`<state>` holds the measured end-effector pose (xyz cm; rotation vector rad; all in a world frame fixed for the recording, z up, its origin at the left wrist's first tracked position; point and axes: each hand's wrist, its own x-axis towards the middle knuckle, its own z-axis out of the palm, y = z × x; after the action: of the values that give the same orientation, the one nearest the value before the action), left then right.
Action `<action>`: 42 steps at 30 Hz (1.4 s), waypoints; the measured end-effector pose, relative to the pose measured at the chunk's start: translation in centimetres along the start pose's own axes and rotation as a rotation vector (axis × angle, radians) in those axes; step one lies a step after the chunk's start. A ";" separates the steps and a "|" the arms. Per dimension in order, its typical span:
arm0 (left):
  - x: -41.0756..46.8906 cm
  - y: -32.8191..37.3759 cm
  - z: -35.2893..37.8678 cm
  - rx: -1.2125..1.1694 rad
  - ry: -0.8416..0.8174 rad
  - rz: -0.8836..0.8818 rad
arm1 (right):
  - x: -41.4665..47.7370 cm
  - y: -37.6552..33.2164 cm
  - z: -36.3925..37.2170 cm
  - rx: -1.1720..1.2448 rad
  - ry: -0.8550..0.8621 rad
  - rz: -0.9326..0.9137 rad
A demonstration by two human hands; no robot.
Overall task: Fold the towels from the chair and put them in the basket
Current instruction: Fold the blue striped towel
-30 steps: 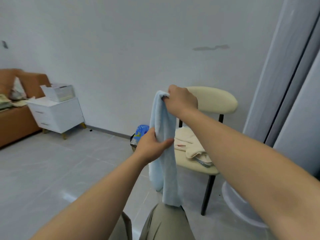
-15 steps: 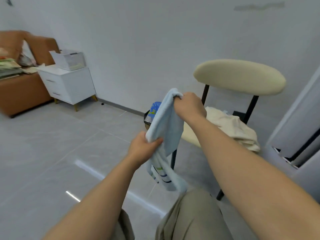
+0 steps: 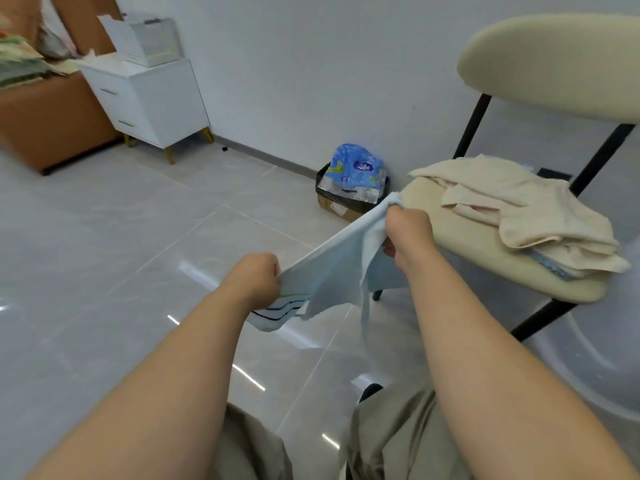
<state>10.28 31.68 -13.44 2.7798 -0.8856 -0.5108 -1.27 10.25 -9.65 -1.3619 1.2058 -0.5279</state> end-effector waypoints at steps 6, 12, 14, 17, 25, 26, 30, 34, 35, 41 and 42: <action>0.7 0.0 0.2 -0.129 0.108 -0.156 | -0.4 -1.3 -0.1 0.162 -0.103 0.171; 0.5 1.3 0.1 -0.197 0.099 -0.148 | -0.7 -0.8 -0.9 0.340 -0.194 0.180; 0.5 1.7 0.1 -0.194 0.101 -0.113 | -0.8 -1.1 -1.2 0.403 -0.210 0.199; 0.3 2.2 0.1 -0.227 0.076 -0.116 | -0.7 -1.3 -1.5 0.459 -0.231 0.220; 0.5 2.0 1.6 -0.213 -0.013 -0.053 | -0.1 -1.5 -1.4 0.555 -0.250 0.257; 0.4 2.0 1.6 -0.202 -0.016 -0.045 | -0.1 -1.5 -1.4 0.566 -0.253 0.258; 0.2 2.0 1.4 -0.211 -0.054 -0.023 | 0.0 -1.6 -1.5 0.621 -0.278 0.249; 0.0 2.1 1.9 -0.197 -0.124 -0.044 | -0.1 -1.6 -1.5 0.644 -0.280 0.247; -0.1 2.3 2.0 -0.195 -0.149 -0.036 | -0.2 -1.7 -1.4 0.650 -0.284 0.251; -0.7 3.8 2.9 -0.033 -0.360 0.060 | -0.6 -1.8 -1.2 0.695 -0.291 0.257; -0.7 4.1 3.3 0.000 -0.368 0.075 | -0.6 -1.9 -1.1 0.700 -0.290 0.264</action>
<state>6.39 28.60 -15.23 2.6841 -1.0531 -1.0300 -1.84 9.84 -7.49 -0.6428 0.8274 -0.4792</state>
